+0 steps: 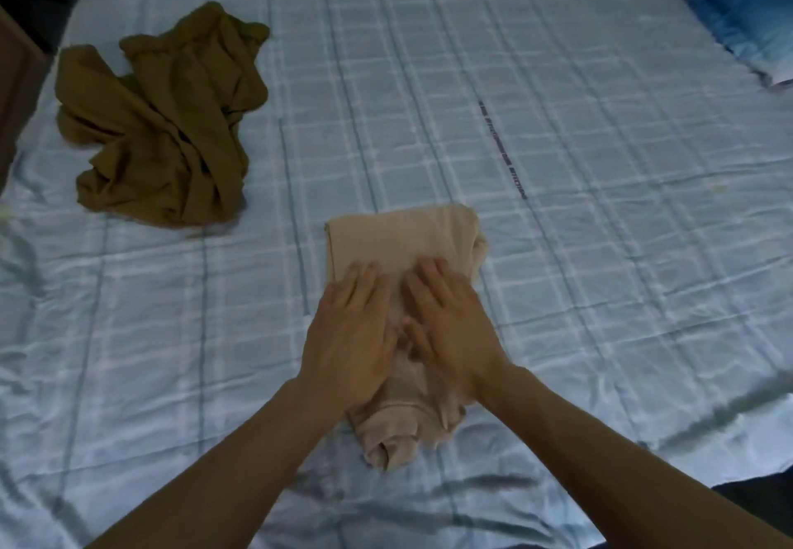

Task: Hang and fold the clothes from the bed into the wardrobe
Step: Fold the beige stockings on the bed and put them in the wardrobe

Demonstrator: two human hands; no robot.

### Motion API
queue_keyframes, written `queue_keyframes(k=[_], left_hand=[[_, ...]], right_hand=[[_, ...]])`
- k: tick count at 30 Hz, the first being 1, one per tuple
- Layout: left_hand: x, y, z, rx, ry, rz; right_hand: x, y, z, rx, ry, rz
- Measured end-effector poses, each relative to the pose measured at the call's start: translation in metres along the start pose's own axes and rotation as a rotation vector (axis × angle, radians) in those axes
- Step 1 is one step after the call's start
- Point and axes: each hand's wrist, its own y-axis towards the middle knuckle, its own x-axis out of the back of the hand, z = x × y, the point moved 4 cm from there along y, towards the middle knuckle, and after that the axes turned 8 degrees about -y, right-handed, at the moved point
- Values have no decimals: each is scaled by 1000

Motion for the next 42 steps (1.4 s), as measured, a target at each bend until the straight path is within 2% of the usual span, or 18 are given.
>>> queue_keyframes(k=[2,6,11,14,17,20,24,25,29,31,35,42], left_hand=[[-23,5,13,-51,74,82],[-54,7,40,-104,94,138],[-52,9,39,-113,65,120],[-43,2,41,-121,28,129],[-30,-17,54,1,-142,10],[-17,-21,74,353,-423,-115],[-5,14,78,667,-800,-142],[-3,23,76,718,-824,-124],[2,40,63,762,-596,-23],[0,41,57,763,-588,-9],[-6,45,55,786,-685,-68],[4,70,61,886,-1096,-245]], right_hand=[[-28,-4,-11,1,-23,103],[-57,-11,-32,-2,-56,89],[-53,-8,-32,-15,-23,92],[-43,-11,-37,55,26,137],[-26,-19,-49,62,178,64],[-9,-15,-76,-191,255,-56],[-4,16,-97,-508,467,42],[-6,23,-99,-569,504,84],[-15,33,-93,-646,425,178],[-18,32,-89,-678,478,198],[-20,33,-94,-793,706,170],[-19,49,-105,-954,1087,43]])
